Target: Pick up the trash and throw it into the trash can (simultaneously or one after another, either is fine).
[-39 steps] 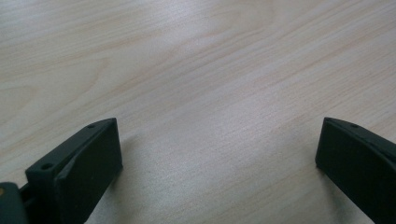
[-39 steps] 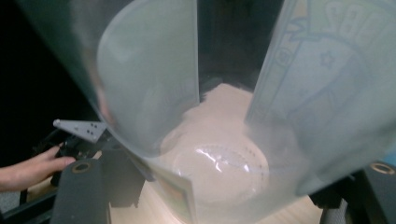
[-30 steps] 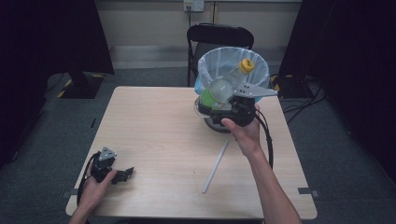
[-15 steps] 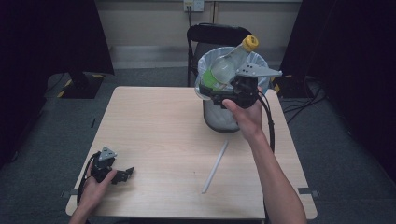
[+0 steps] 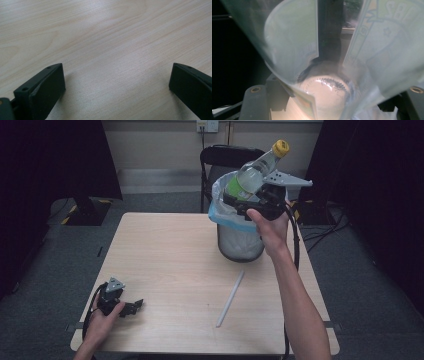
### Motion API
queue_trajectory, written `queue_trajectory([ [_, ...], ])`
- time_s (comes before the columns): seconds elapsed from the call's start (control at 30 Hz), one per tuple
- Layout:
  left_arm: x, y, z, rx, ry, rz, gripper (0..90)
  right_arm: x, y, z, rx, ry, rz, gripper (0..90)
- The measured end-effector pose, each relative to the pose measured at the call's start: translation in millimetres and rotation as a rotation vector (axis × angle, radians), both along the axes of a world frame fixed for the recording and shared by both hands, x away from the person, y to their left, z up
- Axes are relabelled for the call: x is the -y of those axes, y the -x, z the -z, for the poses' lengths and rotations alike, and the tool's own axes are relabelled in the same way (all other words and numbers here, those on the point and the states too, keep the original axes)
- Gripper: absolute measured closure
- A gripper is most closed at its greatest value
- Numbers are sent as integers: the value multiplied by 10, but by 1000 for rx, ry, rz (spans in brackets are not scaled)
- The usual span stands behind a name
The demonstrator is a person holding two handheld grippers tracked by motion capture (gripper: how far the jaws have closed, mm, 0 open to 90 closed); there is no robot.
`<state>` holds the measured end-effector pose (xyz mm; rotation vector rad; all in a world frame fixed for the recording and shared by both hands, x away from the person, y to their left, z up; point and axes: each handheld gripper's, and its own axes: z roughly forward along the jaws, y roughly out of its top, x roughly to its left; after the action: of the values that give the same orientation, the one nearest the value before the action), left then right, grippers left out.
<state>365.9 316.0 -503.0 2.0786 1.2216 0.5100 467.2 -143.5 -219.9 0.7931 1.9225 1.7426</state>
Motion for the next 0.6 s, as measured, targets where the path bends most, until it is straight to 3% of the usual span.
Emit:
queue_trajectory([
  [0.2,2,0,1,1,2,-1,0,107,-153,-32,2,8,62,280],
  [0.6,2,0,1,1,2,-1,0,215,-403,-36,-45,49,144,280],
])
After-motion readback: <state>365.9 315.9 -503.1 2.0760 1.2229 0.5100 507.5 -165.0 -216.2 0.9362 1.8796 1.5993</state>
